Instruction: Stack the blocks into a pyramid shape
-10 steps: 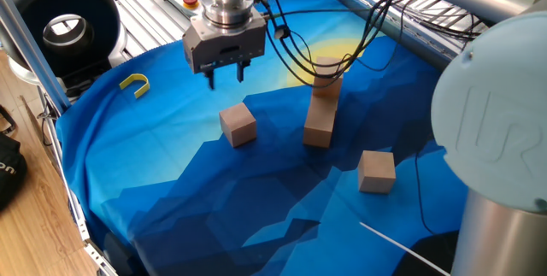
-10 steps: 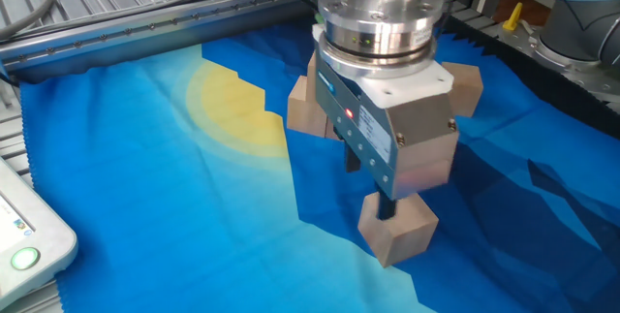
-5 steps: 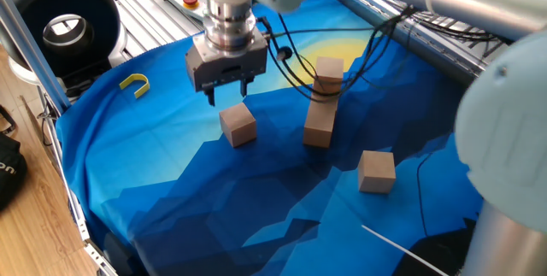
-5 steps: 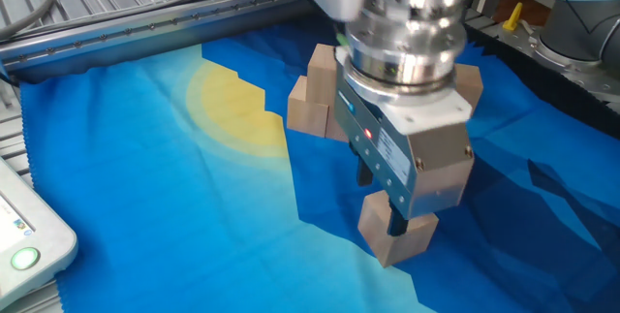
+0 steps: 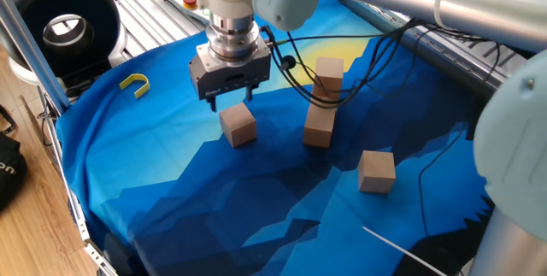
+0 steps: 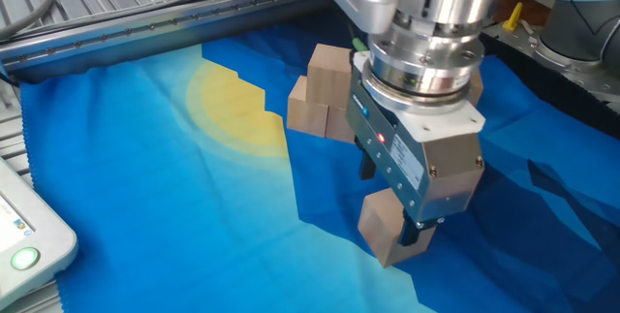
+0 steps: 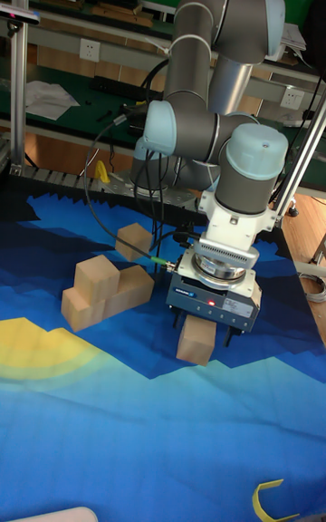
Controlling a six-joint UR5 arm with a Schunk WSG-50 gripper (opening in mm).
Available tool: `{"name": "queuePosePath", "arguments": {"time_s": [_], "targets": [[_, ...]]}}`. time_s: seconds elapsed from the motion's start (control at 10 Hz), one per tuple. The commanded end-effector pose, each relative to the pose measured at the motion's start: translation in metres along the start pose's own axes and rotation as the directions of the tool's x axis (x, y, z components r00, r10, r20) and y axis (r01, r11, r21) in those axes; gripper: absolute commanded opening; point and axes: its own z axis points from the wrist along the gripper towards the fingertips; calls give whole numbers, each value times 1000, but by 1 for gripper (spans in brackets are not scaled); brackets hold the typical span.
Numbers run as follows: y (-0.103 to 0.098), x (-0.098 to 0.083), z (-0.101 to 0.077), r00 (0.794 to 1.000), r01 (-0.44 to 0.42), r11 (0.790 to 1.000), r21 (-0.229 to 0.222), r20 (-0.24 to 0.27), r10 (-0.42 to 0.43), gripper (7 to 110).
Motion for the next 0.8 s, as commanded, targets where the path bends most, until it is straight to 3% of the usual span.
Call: {"name": "queuePosePath", "arguments": {"time_s": [0.0,0.5,0.6,0.7], "targets": [[-1,12,9,1000,-17,1000,-2,-2,17,88],[-1,18,22,1000,-2,1000,-5,-16,2,88],[-1,16,26,1000,0,1000,-5,-11,0,66],[-3,16,30,1000,0,1000,1,-9,0,66]]}}
